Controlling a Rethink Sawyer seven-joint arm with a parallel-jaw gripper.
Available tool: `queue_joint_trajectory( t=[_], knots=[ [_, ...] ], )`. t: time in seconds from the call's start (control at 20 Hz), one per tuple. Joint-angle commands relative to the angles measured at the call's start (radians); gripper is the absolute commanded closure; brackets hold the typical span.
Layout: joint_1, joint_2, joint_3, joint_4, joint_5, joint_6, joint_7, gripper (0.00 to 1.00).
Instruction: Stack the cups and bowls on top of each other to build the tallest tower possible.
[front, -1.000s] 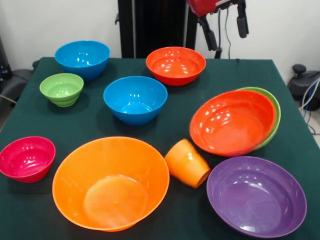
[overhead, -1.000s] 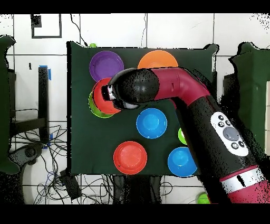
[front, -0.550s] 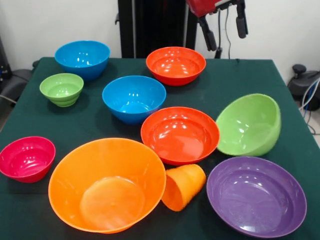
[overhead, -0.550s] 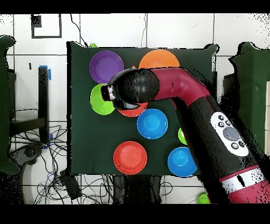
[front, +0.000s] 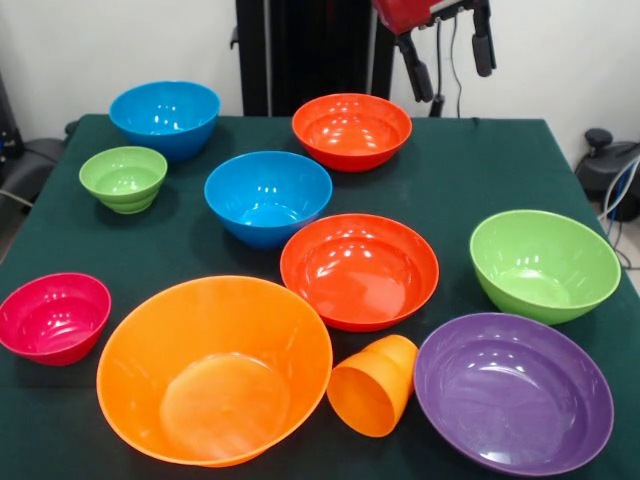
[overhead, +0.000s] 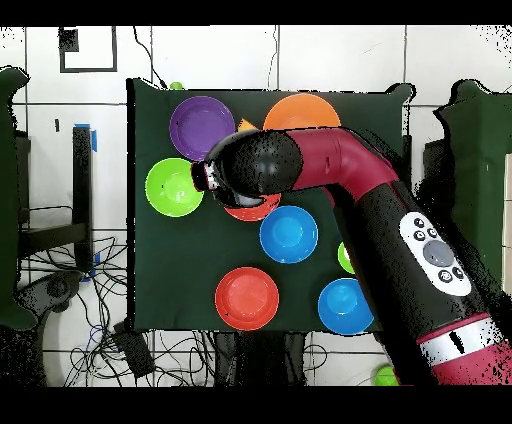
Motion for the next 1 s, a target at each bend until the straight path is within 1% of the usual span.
queue_joint_trajectory(
  t=[0.05, 0.2, 0.3, 0.35, 0.4, 0.45, 0.5, 0.55, 0.65, 0.8, 1.0],
  knots=[
    [0.016, 0.012, -0.049, -0.001, -0.043, 0.068, -0.059, 0.00],
    [0.012, 0.009, -0.047, 0.008, -0.037, 0.062, -0.053, 0.00],
    [0.000, -0.002, -0.039, 0.051, 0.001, 0.051, -0.017, 0.00],
    [-0.010, -0.020, -0.036, 0.087, 0.010, 0.032, -0.001, 0.00],
    [-0.023, -0.036, -0.031, 0.131, 0.034, 0.009, 0.029, 0.00],
    [-0.039, -0.052, -0.017, 0.184, 0.058, 0.003, 0.038, 0.00],
    [-0.057, -0.071, -0.005, 0.247, 0.083, -0.039, 0.067, 0.00],
    [-0.064, -0.092, -0.013, 0.303, 0.118, -0.049, 0.113, 0.00],
    [-0.088, -0.129, -0.001, 0.393, 0.121, -0.155, 0.137, 0.00],
    [-0.067, -0.153, -0.032, 0.421, 0.081, -0.192, 0.125, 0.00],
    [-0.052, -0.169, -0.050, 0.421, 0.072, -0.182, 0.103, 0.00]
  ],
)
